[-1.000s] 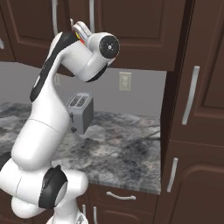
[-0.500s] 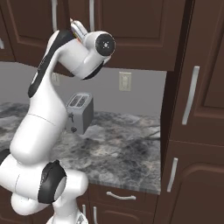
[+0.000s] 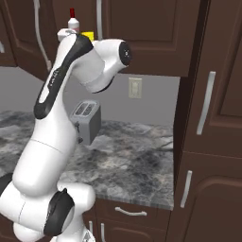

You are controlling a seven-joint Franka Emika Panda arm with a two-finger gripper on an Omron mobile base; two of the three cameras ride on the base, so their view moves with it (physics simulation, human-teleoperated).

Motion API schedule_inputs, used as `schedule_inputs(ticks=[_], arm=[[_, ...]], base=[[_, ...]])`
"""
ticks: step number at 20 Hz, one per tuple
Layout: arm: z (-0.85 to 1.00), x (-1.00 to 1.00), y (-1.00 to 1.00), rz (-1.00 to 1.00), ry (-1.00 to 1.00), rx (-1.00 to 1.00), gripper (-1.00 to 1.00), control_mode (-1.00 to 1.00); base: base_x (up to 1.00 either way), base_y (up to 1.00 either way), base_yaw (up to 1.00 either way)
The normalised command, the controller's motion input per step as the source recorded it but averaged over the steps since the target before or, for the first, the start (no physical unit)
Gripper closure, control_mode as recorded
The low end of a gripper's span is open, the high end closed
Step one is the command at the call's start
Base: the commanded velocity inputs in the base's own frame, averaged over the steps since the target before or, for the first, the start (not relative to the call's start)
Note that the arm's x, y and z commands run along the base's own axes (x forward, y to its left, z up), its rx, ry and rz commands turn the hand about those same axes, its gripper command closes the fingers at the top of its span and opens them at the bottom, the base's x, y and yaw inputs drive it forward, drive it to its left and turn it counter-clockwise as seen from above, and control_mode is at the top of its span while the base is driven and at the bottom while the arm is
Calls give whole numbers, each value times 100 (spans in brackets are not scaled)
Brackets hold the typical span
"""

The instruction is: Open the cabinet directly in front. Then move the liquor and the cup to the dining counter with the candle on it.

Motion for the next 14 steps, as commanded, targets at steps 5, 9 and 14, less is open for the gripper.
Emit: schedule_inputs(ticks=[5,9,14], arm=[[0,-68,92,37,-3,-2,-100,-100],[-5,-47,100,10,-14,-11,-100,-100],[-13,-66,100,-6,-35,-6,-100,-100]], base=[[0,0,0],[0,0,0],[0,0,0]])
